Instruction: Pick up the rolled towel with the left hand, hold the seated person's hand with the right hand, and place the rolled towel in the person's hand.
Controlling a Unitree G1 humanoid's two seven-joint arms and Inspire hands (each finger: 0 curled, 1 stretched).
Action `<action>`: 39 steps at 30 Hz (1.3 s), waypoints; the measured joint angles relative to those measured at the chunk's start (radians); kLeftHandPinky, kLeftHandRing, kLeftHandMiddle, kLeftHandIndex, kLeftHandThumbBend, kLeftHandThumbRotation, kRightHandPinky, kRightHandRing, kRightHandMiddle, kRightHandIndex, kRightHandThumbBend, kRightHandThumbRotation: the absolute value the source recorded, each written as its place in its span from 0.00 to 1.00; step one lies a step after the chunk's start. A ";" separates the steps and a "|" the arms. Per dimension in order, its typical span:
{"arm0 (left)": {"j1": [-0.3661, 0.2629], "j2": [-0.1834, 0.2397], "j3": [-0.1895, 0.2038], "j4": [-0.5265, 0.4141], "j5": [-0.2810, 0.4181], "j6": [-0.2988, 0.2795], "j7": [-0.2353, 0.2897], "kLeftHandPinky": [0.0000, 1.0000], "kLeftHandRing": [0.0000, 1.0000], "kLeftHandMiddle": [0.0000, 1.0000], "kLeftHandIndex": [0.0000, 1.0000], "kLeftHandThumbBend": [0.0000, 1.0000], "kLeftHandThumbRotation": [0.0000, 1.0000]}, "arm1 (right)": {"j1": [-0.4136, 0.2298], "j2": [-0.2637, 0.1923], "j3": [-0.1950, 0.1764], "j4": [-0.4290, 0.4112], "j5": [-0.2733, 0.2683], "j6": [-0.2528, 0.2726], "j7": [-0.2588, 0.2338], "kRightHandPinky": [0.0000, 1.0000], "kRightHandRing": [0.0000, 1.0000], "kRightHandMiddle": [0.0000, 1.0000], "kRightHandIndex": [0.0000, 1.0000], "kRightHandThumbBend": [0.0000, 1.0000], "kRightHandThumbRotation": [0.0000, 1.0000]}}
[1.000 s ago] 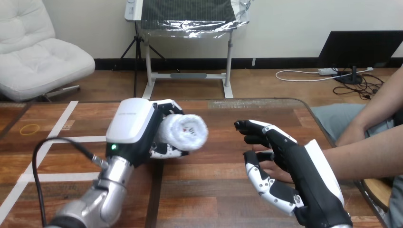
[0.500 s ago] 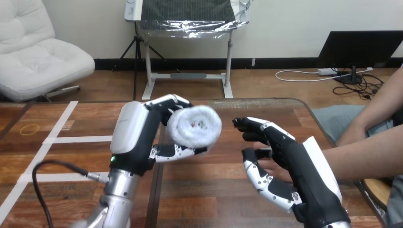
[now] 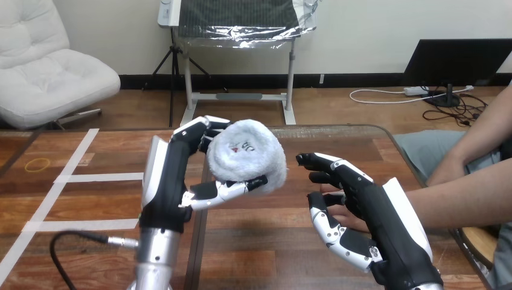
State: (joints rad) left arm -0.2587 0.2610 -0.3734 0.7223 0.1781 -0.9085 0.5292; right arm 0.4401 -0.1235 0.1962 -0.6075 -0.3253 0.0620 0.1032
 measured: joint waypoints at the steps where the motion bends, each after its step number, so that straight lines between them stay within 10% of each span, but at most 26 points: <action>1: 0.010 -0.003 0.001 -0.014 -0.019 0.003 -0.013 0.49 0.48 0.50 0.54 0.61 0.00 | 0.000 0.000 0.000 0.000 0.000 0.001 0.000 0.69 0.87 0.89 0.83 0.05 0.00; 16: 0.159 -0.063 0.035 -0.198 -0.248 0.065 -0.168 0.52 0.47 0.49 0.53 0.61 0.00 | -0.001 0.000 -0.007 0.001 0.002 0.021 0.000 0.97 0.97 0.95 0.87 0.15 0.00; 39: 0.267 -0.193 0.180 -0.391 -0.367 0.141 -0.303 0.53 0.48 0.49 0.53 0.64 0.00 | -0.114 -0.078 -0.102 0.010 -0.067 0.059 0.010 0.90 0.93 0.94 0.84 0.53 0.00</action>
State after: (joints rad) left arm 0.0080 0.0681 -0.1930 0.3310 -0.1885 -0.7678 0.2259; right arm 0.3259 -0.2016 0.0940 -0.5973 -0.3921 0.1215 0.1134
